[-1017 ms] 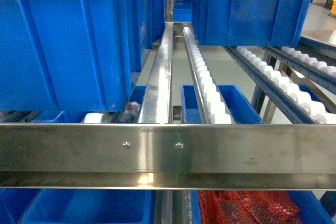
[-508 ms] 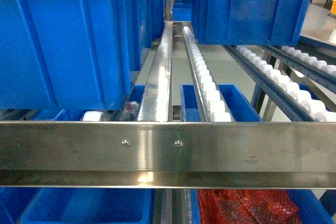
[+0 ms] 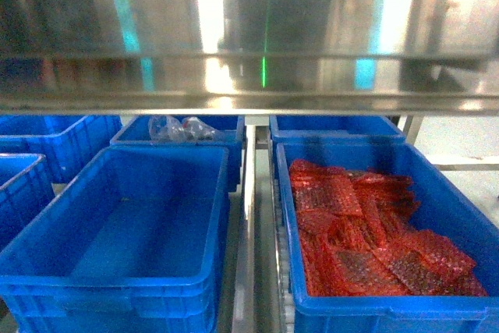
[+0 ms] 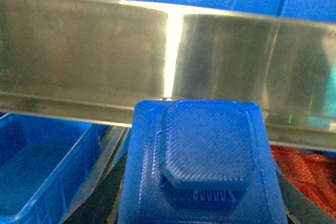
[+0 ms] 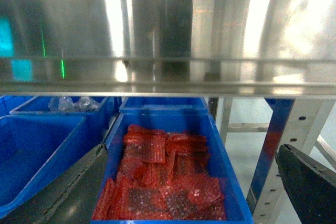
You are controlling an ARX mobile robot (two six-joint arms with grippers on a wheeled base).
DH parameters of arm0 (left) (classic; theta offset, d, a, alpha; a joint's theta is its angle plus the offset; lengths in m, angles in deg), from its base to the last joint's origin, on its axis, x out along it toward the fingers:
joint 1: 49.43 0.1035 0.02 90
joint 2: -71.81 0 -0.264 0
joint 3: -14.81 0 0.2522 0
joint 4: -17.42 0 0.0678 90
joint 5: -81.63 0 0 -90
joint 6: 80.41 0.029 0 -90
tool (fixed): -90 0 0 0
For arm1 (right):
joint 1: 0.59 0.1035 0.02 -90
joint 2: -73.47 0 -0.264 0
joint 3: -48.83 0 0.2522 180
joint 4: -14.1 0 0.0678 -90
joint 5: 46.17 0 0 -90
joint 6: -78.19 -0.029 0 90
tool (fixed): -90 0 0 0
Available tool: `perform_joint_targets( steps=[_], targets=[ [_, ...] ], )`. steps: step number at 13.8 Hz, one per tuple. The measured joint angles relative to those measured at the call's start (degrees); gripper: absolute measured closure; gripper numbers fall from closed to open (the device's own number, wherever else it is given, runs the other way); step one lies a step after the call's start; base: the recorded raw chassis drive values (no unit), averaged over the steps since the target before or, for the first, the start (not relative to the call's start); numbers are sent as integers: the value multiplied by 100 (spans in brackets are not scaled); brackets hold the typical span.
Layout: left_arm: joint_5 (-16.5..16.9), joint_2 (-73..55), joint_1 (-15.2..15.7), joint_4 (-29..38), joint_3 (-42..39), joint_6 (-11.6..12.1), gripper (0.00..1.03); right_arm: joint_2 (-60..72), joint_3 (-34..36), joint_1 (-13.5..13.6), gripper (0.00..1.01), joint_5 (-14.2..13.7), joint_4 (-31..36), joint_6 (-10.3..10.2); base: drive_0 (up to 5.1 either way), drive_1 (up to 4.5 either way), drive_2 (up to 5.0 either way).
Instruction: Pick blue part to blue bin on bottom shelf
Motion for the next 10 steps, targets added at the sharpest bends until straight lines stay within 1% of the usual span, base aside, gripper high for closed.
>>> perform_joint_targets(
  steps=[10],
  targets=[
    [0,0,0,0,0,2,60,0,0,0,3,-2,2,0,0,0,0]
  ],
)
